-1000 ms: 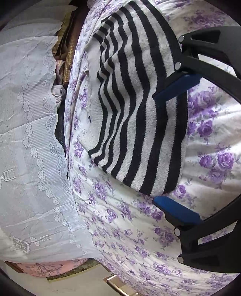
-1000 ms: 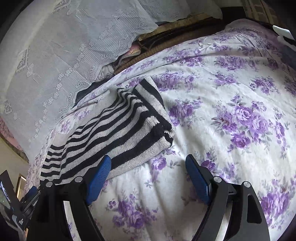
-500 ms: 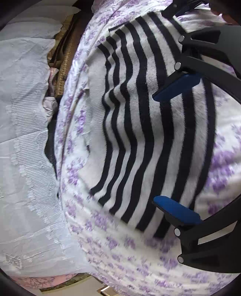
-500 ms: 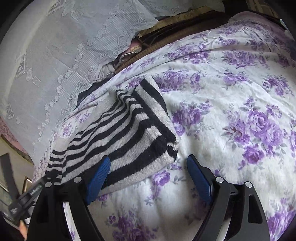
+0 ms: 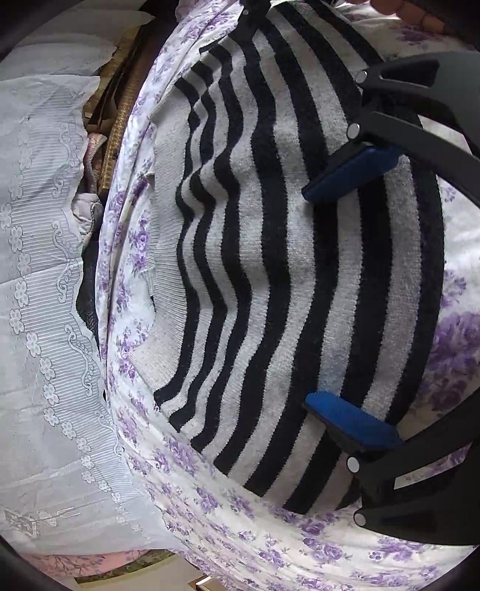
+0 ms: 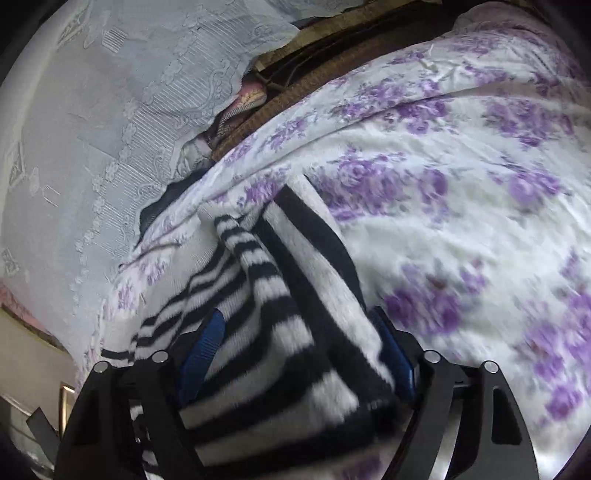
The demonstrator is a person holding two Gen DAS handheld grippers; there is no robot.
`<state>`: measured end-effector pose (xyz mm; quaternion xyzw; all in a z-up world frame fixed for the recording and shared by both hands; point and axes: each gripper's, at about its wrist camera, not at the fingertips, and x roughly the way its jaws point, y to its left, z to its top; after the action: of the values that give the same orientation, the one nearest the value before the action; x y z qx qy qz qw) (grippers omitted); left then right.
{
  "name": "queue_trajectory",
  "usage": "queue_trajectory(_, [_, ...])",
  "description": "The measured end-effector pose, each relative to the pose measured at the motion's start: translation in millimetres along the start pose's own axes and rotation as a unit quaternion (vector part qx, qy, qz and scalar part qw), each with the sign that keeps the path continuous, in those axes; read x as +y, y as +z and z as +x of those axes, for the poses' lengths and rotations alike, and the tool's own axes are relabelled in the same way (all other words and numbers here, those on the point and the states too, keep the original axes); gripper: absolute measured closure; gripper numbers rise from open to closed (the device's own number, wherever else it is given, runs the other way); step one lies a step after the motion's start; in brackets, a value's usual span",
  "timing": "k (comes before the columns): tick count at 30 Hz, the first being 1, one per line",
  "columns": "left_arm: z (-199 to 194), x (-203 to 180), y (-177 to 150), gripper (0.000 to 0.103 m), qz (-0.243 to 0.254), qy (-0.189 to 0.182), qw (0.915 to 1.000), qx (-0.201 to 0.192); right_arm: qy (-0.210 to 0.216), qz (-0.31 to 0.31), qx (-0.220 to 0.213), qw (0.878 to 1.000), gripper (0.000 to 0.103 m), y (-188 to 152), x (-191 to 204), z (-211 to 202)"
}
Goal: Fold small clothes
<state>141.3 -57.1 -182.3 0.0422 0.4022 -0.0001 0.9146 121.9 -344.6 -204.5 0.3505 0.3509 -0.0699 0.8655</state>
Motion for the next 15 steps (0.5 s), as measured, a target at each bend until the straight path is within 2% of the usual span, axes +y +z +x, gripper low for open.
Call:
queue_trajectory(3, [0,0,0,0.004,0.002,0.002,1.0,0.0,0.025,-0.012,-0.001,1.0,0.035,-5,-5,-4])
queue_trajectory(5, [0,0,0,0.004,0.002,0.003,1.0,-0.001,0.051,0.011,0.008,0.999,0.048,-4,-15,-10])
queue_trajectory(7, [0,0,0,0.004,0.002,0.003,1.0,-0.001,0.068,0.039,0.014,0.997,0.052,-9,-26,-14])
queue_trajectory(11, [0,0,1,0.004,0.002,0.003,1.0,-0.001,0.076,0.041,0.023,0.996,0.052,-22,-22,-24])
queue_trajectory(15, [0,0,0,0.004,0.002,0.003,1.0,-0.001,0.06,0.014,0.02,0.998,0.05,-29,-12,-26])
